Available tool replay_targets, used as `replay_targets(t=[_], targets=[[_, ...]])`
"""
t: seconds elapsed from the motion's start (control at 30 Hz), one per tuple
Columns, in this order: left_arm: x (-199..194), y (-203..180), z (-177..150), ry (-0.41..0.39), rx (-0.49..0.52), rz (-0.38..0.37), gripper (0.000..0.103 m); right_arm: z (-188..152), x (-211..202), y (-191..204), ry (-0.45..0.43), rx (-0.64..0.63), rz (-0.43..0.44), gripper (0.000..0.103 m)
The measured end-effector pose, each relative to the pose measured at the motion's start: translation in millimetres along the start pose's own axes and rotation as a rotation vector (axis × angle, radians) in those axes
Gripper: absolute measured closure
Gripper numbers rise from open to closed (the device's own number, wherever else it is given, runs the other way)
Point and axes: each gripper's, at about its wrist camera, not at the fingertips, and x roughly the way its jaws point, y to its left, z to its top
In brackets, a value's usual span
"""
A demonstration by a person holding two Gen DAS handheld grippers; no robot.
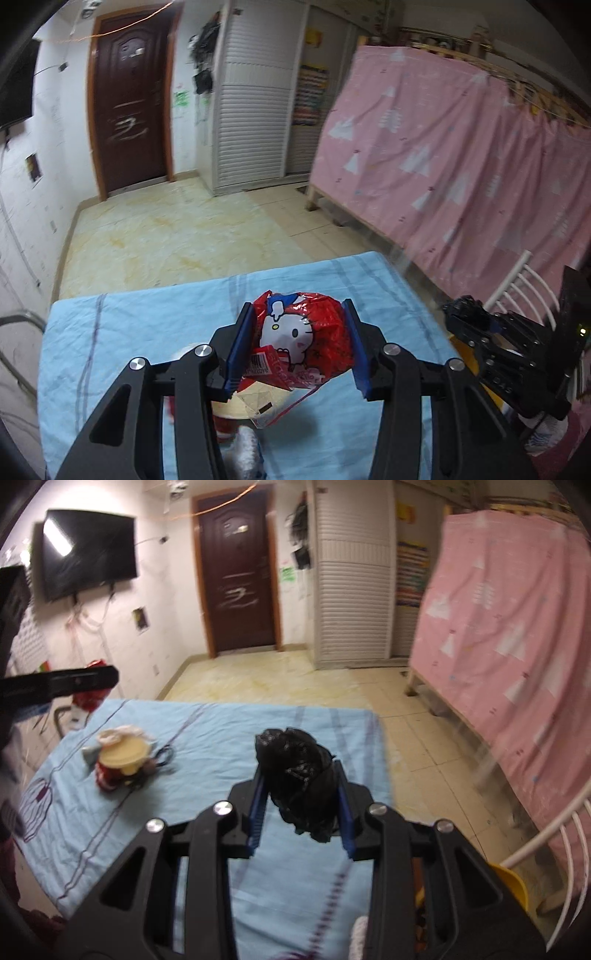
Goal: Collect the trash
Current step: 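Carry both bags over the yellow bucket and open both tools to drop them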
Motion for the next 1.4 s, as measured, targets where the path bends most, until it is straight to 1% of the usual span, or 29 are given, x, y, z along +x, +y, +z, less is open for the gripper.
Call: replay_targets(t=[0.2, 0.47, 0.57, 0.77, 0.8, 0.83, 0.9, 1.0, 1.13, 1.2, 1.27, 1.3, 1.33, 1.37, 1.4], targets=[[9, -71, -2, -0.005, 0.104, -0.078, 0.065, -22, -18, -51, -0.002, 0.085, -0.083, 0.071], [23, -141, -9, -0.01, 0.193, -0.195, 0.064, -58, -29, -113, 0.021, 0.189, -0.184, 0.071], [34, -167, -13, 0.005, 0.223, -0.231, 0.064, -73, -31, -132, 0.038, 0.22, -0.21, 0.071], [59, -219, -19, 0.06, 0.268, -0.321, 0.064, -98, -36, -165, 0.071, 0.279, -0.278, 0.071], [63, -226, -20, 0.069, 0.273, -0.335, 0.064, -103, -38, -172, 0.074, 0.3, -0.281, 0.065], [67, -232, -22, 0.076, 0.276, -0.345, 0.065, -108, -40, -179, 0.075, 0.331, -0.28, 0.053], [77, -252, -27, 0.098, 0.291, -0.367, 0.064, -117, -44, -191, 0.067, 0.383, -0.287, 0.038], [90, -272, -35, 0.132, 0.311, -0.392, 0.064, -126, -51, -204, 0.056, 0.414, -0.309, 0.037], [102, -299, -47, 0.157, 0.344, -0.402, 0.064, -134, -59, -217, 0.039, 0.44, -0.344, 0.037], [106, -305, -51, 0.164, 0.352, -0.404, 0.064, -137, -62, -222, 0.032, 0.456, -0.346, 0.037], [111, -313, -53, 0.176, 0.352, -0.413, 0.062, -140, -65, -226, 0.026, 0.464, -0.351, 0.037], [112, -315, -54, 0.18, 0.35, -0.417, 0.059, -141, -67, -229, 0.022, 0.469, -0.357, 0.037], [114, -319, -56, 0.187, 0.348, -0.426, 0.052, -142, -69, -231, 0.016, 0.476, -0.363, 0.037], [115, -319, -55, 0.193, 0.346, -0.433, 0.047, -142, -71, -232, 0.01, 0.482, -0.366, 0.037], [116, -321, -55, 0.201, 0.343, -0.444, 0.039, -143, -73, -235, 0.005, 0.487, -0.368, 0.037]])
